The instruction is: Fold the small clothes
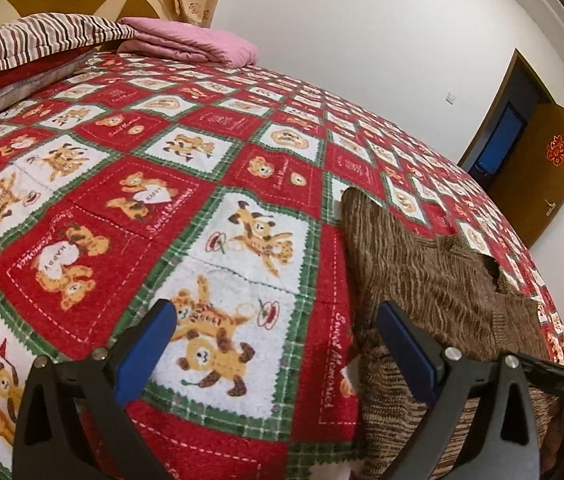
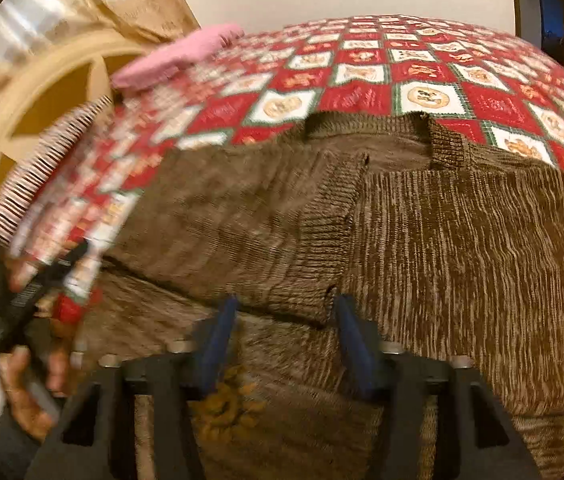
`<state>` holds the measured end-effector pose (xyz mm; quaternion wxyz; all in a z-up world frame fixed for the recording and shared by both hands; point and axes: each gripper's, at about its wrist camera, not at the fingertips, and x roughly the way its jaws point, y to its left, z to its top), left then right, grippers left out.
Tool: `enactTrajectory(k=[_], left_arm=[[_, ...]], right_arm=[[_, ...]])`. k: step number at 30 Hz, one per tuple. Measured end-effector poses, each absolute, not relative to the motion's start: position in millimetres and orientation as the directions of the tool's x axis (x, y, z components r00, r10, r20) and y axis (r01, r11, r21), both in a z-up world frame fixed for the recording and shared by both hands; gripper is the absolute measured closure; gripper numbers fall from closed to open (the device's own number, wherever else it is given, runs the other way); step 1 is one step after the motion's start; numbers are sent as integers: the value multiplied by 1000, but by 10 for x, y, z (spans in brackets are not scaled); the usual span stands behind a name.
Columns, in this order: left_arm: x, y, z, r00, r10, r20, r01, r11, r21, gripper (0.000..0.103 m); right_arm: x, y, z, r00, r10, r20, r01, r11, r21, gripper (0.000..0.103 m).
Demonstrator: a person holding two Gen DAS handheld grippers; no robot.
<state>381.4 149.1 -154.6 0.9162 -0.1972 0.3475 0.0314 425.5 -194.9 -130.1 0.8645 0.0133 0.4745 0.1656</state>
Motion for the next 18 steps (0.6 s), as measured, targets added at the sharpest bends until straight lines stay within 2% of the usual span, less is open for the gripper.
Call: enactTrajectory(k=[2, 4, 9, 10, 14, 18], left_arm=[[3807, 1504, -1546, 759, -85, -646, -194, 917, -349, 0], [3801, 1523, -1550, 762, -93, -641, -193, 913, -361, 0], [3815, 1513, -1549, 760, -95, -643, -190, 914, -359, 0], [3818, 1511, -1549, 759, -95, -644, -190, 914, -358, 0], [3831, 1479, -1544, 752, -96, -652, -180, 922, -344, 0], [3777, 1378, -1446, 773, -95, -627, -134, 942, -307, 0]], right_arm=[[4214, -1893, -1300, 509, 283, -813, -278, 948, 156, 91], [4092, -1834, -1224, 521, 298, -800, -312, 939, 146, 92], [3914, -1762, -1270, 549, 193, -814, -341, 940, -7, 91], [3955, -1812, -1316, 547, 195, -814, -331, 944, 3, 91], [3990, -1995, -1322, 560, 239, -794, -289, 954, 83, 74], [3820, -2034, -1303, 574, 253, -779, -313, 947, 76, 70]])
